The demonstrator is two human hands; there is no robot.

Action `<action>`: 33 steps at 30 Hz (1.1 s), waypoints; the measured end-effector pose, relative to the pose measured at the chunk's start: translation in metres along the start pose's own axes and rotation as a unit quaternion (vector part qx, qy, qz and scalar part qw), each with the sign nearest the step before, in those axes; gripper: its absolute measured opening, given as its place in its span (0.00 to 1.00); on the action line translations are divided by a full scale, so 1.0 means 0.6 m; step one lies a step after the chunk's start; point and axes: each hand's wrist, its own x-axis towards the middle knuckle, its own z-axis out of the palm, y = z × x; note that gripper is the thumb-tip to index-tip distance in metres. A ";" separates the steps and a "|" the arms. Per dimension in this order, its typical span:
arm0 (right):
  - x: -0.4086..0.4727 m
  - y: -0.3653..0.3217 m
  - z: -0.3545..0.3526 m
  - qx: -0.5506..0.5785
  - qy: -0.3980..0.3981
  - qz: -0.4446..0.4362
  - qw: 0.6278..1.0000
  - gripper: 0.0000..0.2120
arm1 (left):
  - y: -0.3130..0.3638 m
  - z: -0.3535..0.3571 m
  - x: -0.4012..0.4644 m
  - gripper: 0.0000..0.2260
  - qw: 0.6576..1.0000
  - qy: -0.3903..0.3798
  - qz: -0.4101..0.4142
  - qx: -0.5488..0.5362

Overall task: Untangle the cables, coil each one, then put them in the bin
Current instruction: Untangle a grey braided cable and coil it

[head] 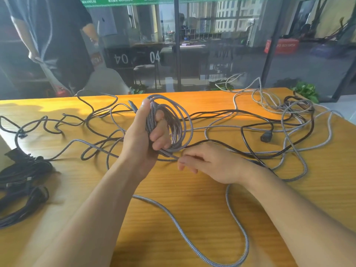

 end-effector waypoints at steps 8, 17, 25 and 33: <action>-0.031 0.039 -0.088 -0.133 0.036 0.117 0.984 0.10 | 0.013 -0.020 0.002 0.21 1.000 -0.007 -0.001 0.004; -0.051 0.057 -0.118 -0.011 0.022 0.149 0.989 0.05 | 0.021 -0.031 0.003 0.21 1.000 -0.019 0.000 0.024; -0.029 0.067 -0.111 -0.130 0.311 0.070 0.939 0.07 | 0.019 -0.023 -0.001 0.21 0.992 -0.062 -0.037 0.103; -0.044 0.039 -0.110 -0.230 0.361 0.118 0.896 0.16 | 0.008 -0.017 -0.005 0.21 0.982 -0.057 -0.042 0.177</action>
